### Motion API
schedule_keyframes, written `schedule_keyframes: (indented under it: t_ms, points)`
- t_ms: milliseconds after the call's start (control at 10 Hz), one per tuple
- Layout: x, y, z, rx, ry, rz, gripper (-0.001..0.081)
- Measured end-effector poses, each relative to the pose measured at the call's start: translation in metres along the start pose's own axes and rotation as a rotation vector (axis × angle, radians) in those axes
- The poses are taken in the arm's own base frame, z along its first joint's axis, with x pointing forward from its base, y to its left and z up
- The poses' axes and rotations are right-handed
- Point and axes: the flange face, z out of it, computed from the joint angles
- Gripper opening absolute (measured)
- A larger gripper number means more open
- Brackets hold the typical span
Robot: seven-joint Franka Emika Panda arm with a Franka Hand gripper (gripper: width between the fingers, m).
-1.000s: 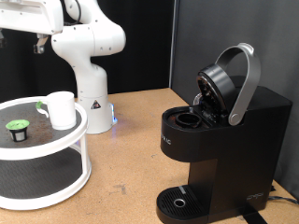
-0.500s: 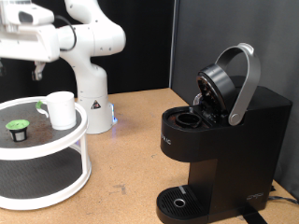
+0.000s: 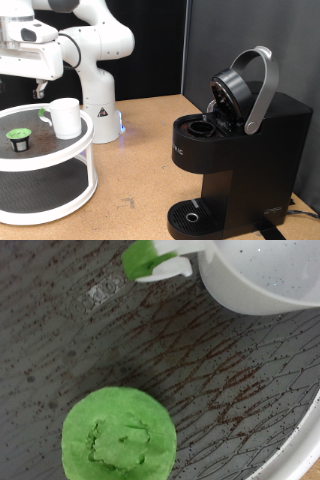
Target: Make a cup of coffee with the keurig machine
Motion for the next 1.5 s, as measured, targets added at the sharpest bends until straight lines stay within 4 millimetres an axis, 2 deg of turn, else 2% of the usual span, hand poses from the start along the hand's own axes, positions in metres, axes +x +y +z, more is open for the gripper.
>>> schedule_keyframes:
  t_ms: [300, 900, 1500]
  points:
    - [-0.002, -0.006, 0.018, -0.032, 0.011, 0.007, 0.0807]
    - [-0.002, -0.001, 0.057, -0.019, -0.021, -0.002, 0.0807]
    - [-0.007, -0.004, 0.084, -0.018, -0.048, 0.0, 0.0807]
